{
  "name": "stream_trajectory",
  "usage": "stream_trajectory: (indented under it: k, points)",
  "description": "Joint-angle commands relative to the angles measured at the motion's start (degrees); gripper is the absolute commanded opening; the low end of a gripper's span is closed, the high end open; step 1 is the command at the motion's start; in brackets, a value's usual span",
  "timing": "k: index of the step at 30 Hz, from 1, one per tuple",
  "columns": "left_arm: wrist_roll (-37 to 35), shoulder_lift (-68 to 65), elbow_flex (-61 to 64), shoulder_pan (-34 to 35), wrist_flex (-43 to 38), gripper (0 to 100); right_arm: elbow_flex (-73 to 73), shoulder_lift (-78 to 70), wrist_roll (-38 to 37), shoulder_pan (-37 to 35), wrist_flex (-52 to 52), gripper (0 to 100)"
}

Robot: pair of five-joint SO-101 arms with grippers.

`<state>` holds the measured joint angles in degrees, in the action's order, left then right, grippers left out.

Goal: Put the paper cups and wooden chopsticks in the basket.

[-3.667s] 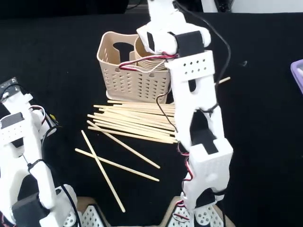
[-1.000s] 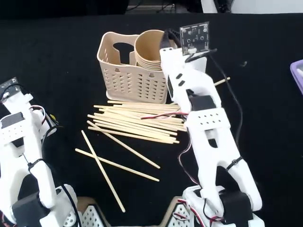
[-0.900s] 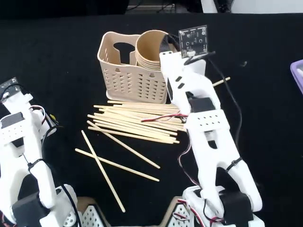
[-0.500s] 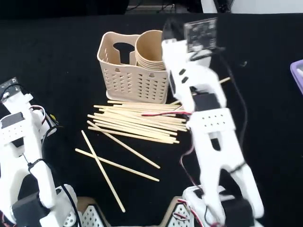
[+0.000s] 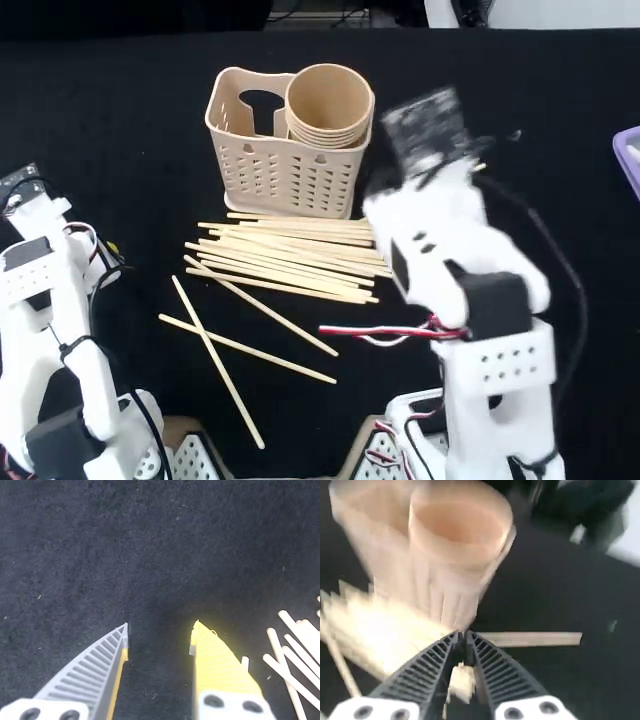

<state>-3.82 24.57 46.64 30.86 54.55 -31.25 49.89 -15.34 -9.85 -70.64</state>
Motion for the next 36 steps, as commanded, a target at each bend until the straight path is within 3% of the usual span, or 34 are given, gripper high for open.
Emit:
stream_trajectory:
  k: [1,5,9,17,21,24,29,36]
  points:
    - [0.2,1.0,-0.6,-2.9,-0.3,21,-13.3,1.2,-1.8,-0.6,4.2,9.5]
    - [0.8,1.0,0.4,-5.9,1.1,21,-29.2,1.5,-1.8,-0.6,19.1,19.9]
    - [6.1,1.0,-0.3,-10.1,5.8,21,-38.8,1.6,3.8,-0.3,31.5,20.8]
    - [6.8,1.0,-7.5,-19.2,17.8,21,-46.9,1.5,4.8,3.9,40.2,20.8]
    - [11.3,1.0,-10.6,-24.8,23.9,21,-47.2,1.5,4.8,6.0,41.0,20.8]
    - [5.3,0.9,-13.2,-26.8,28.2,22,-47.2,1.6,4.7,5.8,41.0,20.8]
    - [-15.9,0.9,-9.9,-26.9,28.7,27,-47.4,1.6,4.7,5.7,41.0,20.8]
    - [-19.7,0.9,-1.5,-28.4,25.8,27,-47.5,1.6,4.7,5.7,41.0,20.8]
